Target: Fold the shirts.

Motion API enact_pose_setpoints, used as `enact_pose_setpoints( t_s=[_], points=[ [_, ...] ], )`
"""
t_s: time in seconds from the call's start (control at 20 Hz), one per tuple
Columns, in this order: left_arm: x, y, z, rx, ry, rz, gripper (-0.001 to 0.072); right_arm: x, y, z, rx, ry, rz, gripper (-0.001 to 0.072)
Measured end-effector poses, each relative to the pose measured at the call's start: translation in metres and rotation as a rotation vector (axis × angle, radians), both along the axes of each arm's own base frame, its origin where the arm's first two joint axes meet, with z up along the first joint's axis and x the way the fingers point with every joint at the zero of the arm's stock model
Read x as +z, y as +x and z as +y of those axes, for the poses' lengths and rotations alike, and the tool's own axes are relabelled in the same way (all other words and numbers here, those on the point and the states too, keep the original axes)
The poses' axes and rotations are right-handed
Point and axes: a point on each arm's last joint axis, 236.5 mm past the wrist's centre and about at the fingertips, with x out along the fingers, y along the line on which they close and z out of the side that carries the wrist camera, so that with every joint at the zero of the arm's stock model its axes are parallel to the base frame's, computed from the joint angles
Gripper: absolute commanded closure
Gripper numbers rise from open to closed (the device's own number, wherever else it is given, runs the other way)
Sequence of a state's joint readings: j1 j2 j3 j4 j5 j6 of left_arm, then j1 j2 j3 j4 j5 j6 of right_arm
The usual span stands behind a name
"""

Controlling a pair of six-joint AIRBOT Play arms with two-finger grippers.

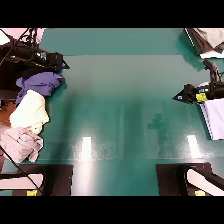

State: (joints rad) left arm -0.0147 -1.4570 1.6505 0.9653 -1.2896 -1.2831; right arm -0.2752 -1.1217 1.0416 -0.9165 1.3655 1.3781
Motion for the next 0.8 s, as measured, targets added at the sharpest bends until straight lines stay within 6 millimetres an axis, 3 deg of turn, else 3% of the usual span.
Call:
enact_pose_setpoints(
  t_s=[0.2,0.25,0.3,0.35,0.5,0.65,0.8],
  points=[
    [0.003,-0.001,-0.004,-0.004,-0.022,0.0,0.0678,0.0,0.0,0.0,0.0,0.0,0.001,0.069],
    [0.004,0.0,-0.005,-0.003,-0.028,-0.004,0.0474,0.0,0.0,0.0,0.0,0.0,0.0,0.069],
    [0.005,0.003,-0.004,0.004,-0.027,-0.016,0.0086,0.0,0.0,0.0,0.0,0.0,0.0,0.069],
    [0.005,0.009,0.0,0.021,-0.009,-0.036,0.0031,0.0,0.0,0.0,0.0,0.0,0.0,0.069],
    [0.002,0.039,0.037,0.15,0.112,-0.127,0.0031,0.0,0.0,0.0,0.0,0.0,0.0,0.069],
    [0.0,0.079,0.095,0.34,0.232,-0.233,0.0031,0.0,-0.001,0.002,0.007,0.002,0.004,0.069],
    [-0.024,0.107,0.147,0.462,0.29,-0.254,0.0031,0.0,-0.003,0.005,0.019,0.003,0.006,0.069]
  ],
)
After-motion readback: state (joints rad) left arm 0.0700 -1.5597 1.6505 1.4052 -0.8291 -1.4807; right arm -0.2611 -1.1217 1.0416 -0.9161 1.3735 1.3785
